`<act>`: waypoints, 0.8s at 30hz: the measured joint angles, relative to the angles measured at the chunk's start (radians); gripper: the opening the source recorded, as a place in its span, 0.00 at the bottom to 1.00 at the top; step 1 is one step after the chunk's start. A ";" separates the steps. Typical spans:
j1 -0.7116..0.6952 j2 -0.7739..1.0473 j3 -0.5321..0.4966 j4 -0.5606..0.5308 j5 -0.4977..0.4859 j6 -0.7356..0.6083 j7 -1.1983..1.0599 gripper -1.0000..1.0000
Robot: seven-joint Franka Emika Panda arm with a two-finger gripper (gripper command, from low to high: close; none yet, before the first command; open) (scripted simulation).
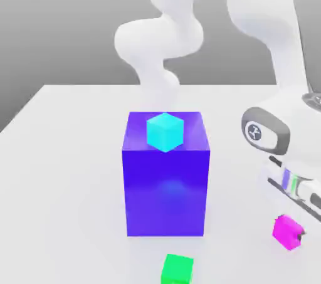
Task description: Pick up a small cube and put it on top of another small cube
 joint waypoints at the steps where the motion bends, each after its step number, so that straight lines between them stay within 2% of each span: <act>1: 0.004 0.014 -0.005 0.003 -0.003 0.011 0.002 0.00; 8: -0.037 -0.150 0.036 -0.009 0.056 -0.152 -0.030 0.00; 24: -0.129 0.150 -0.118 0.499 0.122 -0.676 0.125 0.00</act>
